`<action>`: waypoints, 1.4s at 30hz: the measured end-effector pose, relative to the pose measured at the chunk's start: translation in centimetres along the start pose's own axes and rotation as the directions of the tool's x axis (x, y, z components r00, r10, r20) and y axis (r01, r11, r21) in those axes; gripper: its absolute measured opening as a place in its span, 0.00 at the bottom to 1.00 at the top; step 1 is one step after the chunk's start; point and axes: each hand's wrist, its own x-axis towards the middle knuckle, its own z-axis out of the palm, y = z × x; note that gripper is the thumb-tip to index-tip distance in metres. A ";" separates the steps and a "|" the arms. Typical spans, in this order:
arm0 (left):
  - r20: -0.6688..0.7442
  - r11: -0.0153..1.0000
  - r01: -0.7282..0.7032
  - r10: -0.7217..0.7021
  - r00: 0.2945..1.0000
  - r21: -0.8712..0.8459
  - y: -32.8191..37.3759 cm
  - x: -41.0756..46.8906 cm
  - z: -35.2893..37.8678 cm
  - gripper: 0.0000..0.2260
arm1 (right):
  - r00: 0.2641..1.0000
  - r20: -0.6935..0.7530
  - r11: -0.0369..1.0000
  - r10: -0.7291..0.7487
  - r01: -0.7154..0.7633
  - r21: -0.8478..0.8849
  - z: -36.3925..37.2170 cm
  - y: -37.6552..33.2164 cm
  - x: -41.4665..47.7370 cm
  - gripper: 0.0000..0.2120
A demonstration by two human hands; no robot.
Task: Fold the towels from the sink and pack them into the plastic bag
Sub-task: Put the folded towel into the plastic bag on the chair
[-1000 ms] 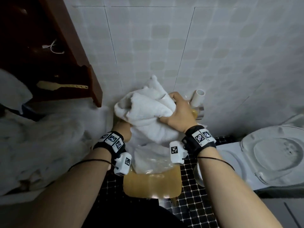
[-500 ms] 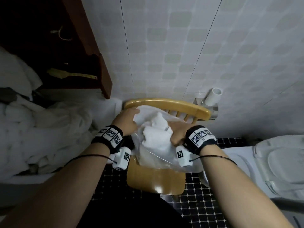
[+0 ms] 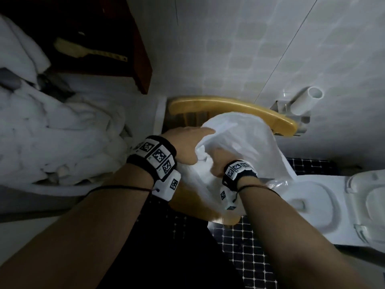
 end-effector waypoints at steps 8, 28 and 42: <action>-0.163 0.998 0.018 -0.007 0.987 0.066 -0.5 0.8 -1.0 0.47 | 0.963 0.233 0.970 -0.137 0.178 -0.164 5.4 1.0 4.8 0.17; -0.220 0.999 0.039 -0.047 0.974 -0.038 -2.9 2.9 1.7 0.47 | 0.878 0.458 0.989 0.141 -0.109 -0.095 14.1 5.3 8.1 0.32; -0.348 0.993 0.006 -0.046 0.936 -0.115 -2.5 1.3 2.0 0.22 | 0.998 0.056 0.986 -0.038 0.028 0.166 0.0 -0.1 4.0 0.16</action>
